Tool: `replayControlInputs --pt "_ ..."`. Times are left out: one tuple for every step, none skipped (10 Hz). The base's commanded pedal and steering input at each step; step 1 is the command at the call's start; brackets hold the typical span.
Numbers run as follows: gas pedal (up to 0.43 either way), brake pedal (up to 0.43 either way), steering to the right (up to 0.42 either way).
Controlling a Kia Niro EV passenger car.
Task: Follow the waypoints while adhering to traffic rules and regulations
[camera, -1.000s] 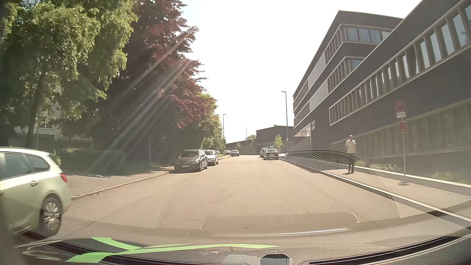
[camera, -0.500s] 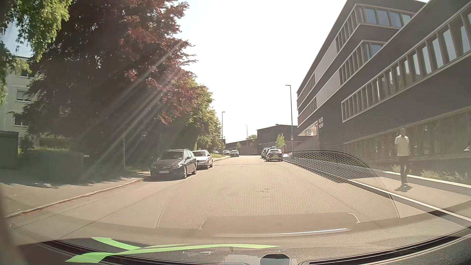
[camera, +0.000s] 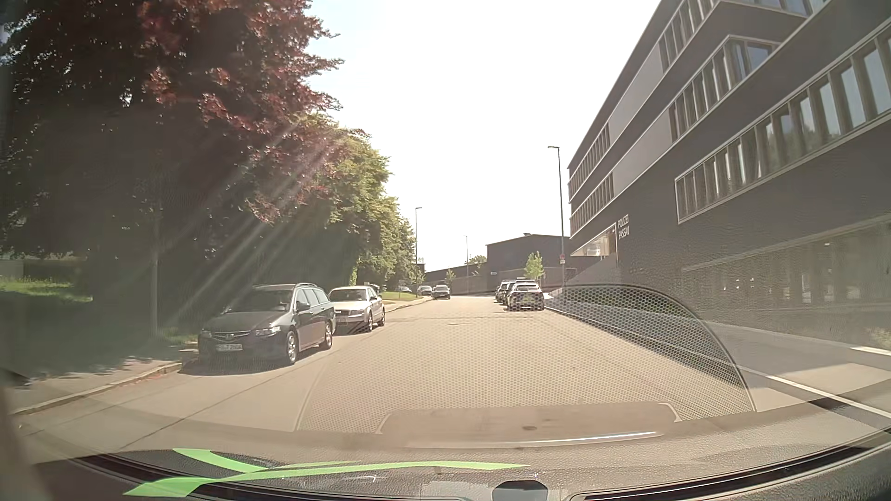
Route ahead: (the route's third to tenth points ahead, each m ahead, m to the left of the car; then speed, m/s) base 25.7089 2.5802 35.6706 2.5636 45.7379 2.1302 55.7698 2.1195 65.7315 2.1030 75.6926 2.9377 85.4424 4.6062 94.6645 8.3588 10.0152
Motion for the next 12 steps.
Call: replayControlInputs --pt "0.177 0.000 -0.003" --pt "0.177 0.000 -0.003" --pt "0.177 0.000 -0.003" --pt "0.177 0.000 -0.003" --pt "0.177 0.000 -0.003" --pt "0.169 0.000 -0.003" --pt "0.150 0.000 -0.003" --pt "0.130 0.000 -0.003" --pt "0.110 0.000 -0.003" --pt "0.067 0.000 -0.003" --pt "0.028 0.000 -0.003" --pt "0.000 0.000 -0.003"
